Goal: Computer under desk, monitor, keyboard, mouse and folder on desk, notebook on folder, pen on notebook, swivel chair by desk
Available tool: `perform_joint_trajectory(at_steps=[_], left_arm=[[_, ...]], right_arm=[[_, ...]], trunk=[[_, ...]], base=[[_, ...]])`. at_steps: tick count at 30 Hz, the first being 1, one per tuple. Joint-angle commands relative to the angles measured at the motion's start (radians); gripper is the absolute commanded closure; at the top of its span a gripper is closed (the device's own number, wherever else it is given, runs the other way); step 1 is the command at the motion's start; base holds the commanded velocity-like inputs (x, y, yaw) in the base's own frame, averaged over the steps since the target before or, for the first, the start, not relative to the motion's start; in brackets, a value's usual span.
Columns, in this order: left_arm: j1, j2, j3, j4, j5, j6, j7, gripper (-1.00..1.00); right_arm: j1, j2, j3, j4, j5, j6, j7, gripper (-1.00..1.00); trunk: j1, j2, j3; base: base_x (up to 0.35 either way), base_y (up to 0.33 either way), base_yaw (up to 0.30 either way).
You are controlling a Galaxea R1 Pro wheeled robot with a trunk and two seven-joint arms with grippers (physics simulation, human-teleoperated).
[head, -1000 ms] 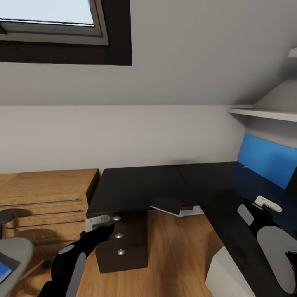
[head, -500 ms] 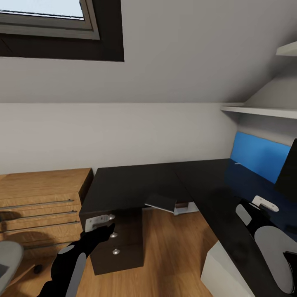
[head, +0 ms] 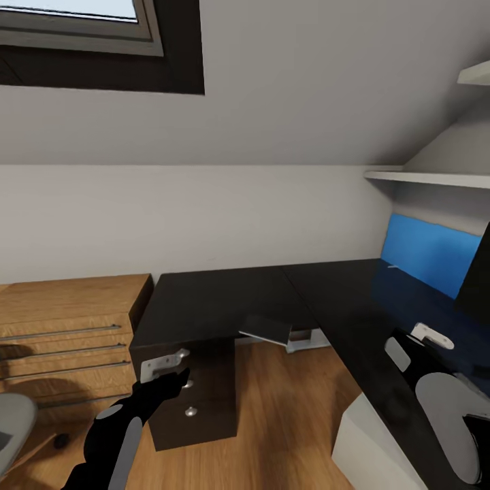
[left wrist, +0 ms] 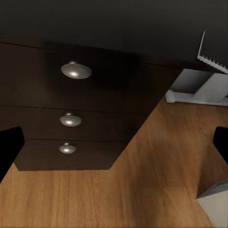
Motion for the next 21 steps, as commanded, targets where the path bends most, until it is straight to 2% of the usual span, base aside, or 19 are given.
perform_joint_trajectory(at_steps=[1, 5, 10, 21], left_arm=[[-0.001, -0.001, 0.001, -0.001, 0.011, 0.005, 0.007, -1.0], [-0.001, -0.001, 0.001, -0.001, 0.01, 0.005, 0.008, -1.0], [-0.001, -0.001, 0.003, -0.001, 0.01, 0.005, 0.008, -1.0], [-0.001, -0.001, 0.003, 0.0, 0.01, 0.005, 0.008, -1.0]], right_arm=[[-0.001, 0.002, 0.001, -0.002, -0.007, 0.001, -0.001, 1.0], [-0.001, 0.006, 0.0, -0.001, -0.007, 0.001, -0.002, 1.0], [-0.001, 0.007, -0.001, -0.001, -0.007, 0.002, -0.002, 1.0], [-0.001, 0.008, 0.0, -0.001, -0.007, 0.001, -0.002, 1.0]], trunk=[[0.004, -0.008, -0.004], [0.019, -0.036, -0.017], [0.019, -0.036, -0.017], [0.061, -0.113, -0.051]], base=[[0.0, 0.0, 0.0], [0.0, 0.0, 0.0], [0.0, 0.0, 0.0], [0.0, 0.0, 0.0]])
